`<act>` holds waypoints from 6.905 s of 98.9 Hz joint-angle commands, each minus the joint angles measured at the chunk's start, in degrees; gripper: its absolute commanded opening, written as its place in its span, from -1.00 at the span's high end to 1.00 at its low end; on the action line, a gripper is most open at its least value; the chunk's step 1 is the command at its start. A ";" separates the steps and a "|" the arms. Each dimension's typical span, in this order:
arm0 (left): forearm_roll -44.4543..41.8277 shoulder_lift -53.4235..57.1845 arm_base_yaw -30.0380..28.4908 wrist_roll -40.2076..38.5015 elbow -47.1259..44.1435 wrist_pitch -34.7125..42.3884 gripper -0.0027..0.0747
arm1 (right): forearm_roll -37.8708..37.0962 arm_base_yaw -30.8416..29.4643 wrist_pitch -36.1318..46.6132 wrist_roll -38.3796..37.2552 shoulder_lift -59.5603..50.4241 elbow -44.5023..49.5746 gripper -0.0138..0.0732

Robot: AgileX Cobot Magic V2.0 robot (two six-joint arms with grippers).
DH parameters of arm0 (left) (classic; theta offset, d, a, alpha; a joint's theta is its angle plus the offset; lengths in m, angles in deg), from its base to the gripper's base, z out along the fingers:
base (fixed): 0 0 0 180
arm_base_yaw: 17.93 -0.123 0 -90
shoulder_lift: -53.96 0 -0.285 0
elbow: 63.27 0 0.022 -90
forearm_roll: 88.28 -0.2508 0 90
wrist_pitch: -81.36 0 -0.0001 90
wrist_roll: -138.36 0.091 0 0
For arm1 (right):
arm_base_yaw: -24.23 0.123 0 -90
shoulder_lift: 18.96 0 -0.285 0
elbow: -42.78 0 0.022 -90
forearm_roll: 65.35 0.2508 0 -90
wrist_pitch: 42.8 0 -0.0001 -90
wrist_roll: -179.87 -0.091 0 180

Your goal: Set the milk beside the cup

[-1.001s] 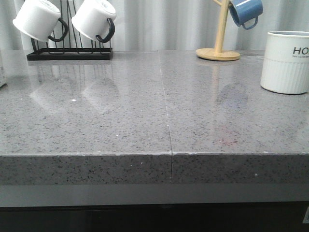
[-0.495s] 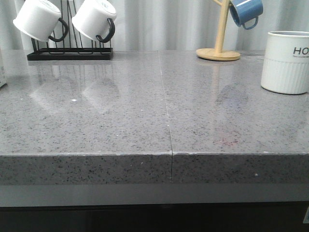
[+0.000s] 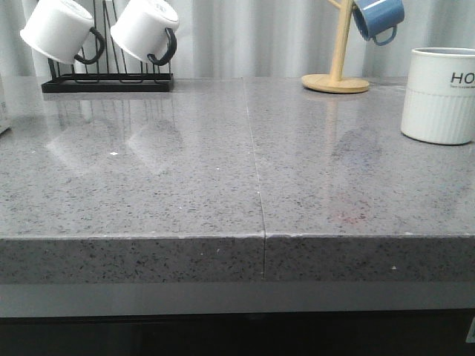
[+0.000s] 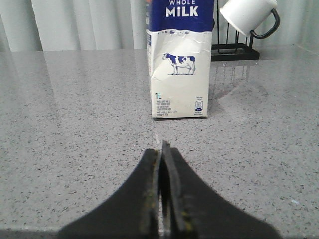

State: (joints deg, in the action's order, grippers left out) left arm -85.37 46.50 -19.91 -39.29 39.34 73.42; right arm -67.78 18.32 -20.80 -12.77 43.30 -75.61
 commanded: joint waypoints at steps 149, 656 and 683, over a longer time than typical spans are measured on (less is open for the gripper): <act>0.17 1.38 0.04 -0.31 -2.27 4.35 0.99 | -7.61 15.35 8.66 -0.11 29.62 -27.61 0.82; 10.98 -84.89 35.82 0.07 55.77 30.04 0.17 | -7.65 27.69 -41.12 -1.86 -43.14 -2.17 0.82; 10.98 -86.50 37.30 0.07 56.09 30.50 0.13 | -7.65 27.69 -41.04 -1.86 -43.14 -2.17 0.82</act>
State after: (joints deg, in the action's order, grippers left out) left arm -74.77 -41.62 16.86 -39.20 93.37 98.63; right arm -74.97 46.06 -66.76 -14.61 -0.49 -76.20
